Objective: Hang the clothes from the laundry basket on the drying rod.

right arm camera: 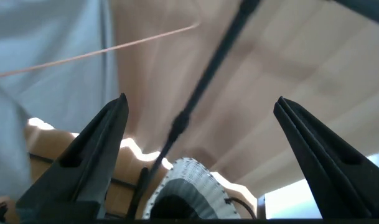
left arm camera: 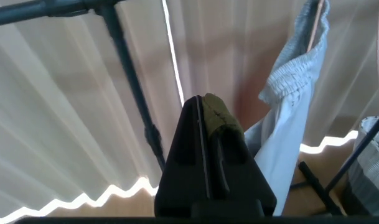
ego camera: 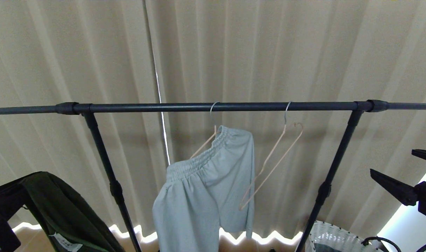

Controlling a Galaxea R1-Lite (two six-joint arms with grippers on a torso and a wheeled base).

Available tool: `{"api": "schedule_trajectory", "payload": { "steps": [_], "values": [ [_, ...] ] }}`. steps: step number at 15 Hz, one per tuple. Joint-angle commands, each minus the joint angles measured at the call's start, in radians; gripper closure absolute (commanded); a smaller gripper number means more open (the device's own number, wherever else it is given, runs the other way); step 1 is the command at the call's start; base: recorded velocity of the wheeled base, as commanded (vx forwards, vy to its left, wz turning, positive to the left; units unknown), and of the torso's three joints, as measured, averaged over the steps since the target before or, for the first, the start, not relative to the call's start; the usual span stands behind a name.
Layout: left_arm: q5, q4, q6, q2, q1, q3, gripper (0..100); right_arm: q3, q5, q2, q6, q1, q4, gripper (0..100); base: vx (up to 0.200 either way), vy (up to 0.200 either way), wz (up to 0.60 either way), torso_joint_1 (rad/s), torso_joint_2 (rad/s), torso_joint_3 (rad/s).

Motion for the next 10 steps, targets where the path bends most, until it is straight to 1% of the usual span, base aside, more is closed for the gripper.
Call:
{"api": "schedule_trajectory", "payload": {
  "steps": [1, 2, 3, 4, 7, 8, 10],
  "values": [
    [0.000, 0.000, -0.002, 0.002, 0.000, 0.002, 100, -0.043, -0.002, 0.040, 0.052, 0.093, 0.018, 0, 0.000, 0.000, 0.00, 0.000, 0.00, 0.000],
    [0.000, 0.000, -0.003, 0.005, 0.000, 0.002, 100, -0.088, -0.006, 0.069, 0.106, 0.156, 0.047, 0, 0.000, 0.000, 0.00, 0.000, 0.00, 0.000],
    [0.000, 0.002, -0.003, 0.005, 0.000, 0.004, 100, -0.125, -0.007, 0.095, 0.138, 0.193, 0.073, 0, 0.000, 0.000, 0.00, 0.000, 0.00, 0.000],
    [0.000, 0.002, -0.005, 0.010, 0.000, 0.004, 100, -0.185, -0.035, 0.153, 0.178, 0.255, 0.107, 0, 0.000, 0.000, 0.00, 0.000, 0.00, 0.000],
    [0.001, 0.002, -0.006, 0.027, 0.008, 0.001, 100, -0.292, -0.151, 0.302, 0.258, 0.386, 0.116, 0, 0.000, 0.000, 0.00, 0.000, 0.00, 0.000],
    [0.001, 0.002, -0.005, 0.033, 0.031, -0.002, 100, -0.323, -0.183, 0.337, 0.276, 0.432, 0.116, 0, 0.000, 0.000, 0.00, 0.000, 0.00, 0.000],
    [0.000, 0.000, -0.005, 0.048, 0.072, -0.008, 100, -0.372, -0.228, 0.411, 0.285, 0.464, 0.116, 0, 0.000, 0.000, 0.00, 0.000, 0.00, 0.000]
  ]
}}
